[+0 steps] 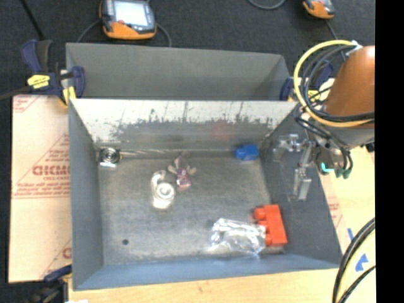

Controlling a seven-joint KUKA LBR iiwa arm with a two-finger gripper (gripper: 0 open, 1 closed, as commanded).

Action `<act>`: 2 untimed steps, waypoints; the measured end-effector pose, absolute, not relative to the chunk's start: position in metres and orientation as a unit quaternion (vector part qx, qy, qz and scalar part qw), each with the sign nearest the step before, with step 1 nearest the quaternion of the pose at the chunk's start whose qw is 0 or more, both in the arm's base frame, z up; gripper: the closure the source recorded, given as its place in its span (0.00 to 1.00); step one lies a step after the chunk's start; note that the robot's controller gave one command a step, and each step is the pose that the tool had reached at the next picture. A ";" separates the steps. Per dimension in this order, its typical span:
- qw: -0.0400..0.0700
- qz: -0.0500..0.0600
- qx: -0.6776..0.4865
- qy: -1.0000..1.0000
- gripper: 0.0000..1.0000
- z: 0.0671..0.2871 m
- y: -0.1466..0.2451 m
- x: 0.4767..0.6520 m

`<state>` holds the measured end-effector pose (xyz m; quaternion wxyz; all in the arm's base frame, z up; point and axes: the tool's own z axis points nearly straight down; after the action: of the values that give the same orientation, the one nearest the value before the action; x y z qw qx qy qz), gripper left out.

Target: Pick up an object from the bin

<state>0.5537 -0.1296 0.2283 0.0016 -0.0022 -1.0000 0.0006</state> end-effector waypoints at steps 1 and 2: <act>0.000 0.001 0.169 -0.986 0.00 0.078 -0.134 0.512; -0.008 0.002 0.171 -0.985 1.00 0.081 -0.132 0.516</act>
Offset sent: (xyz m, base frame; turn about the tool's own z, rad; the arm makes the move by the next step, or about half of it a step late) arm -0.0418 -0.0030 -0.1505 -0.3452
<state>0.5164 -0.1321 0.0811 -0.0080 0.1714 -0.9852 0.0020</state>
